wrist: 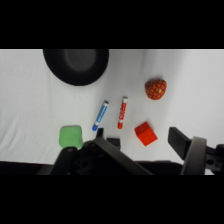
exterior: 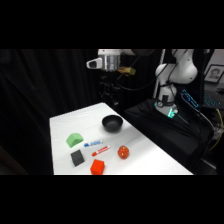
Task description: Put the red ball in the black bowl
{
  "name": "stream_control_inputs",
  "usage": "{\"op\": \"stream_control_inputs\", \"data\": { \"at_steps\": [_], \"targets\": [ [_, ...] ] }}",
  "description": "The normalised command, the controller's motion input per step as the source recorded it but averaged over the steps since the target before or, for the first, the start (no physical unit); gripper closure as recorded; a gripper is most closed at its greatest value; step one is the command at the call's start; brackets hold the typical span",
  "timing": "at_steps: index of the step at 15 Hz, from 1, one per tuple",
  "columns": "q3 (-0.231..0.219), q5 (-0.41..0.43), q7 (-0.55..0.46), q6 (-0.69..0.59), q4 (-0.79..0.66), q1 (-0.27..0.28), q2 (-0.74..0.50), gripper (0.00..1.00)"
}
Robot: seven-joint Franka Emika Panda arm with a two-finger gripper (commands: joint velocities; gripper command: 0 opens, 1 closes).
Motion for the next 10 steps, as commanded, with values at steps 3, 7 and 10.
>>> {"op": "stream_control_inputs", "data": {
  "at_steps": [3, 7, 10],
  "targets": [
    [0.013, 0.056, -0.03, 0.0, -0.02, 0.01, -0.03, 0.0],
    [0.05, 0.052, 0.0, 0.05, -0.05, 0.041, -0.04, 0.0],
    [0.092, 0.063, 0.05, 0.15, -0.05, 0.085, 0.05, 0.0]
  ]
}}
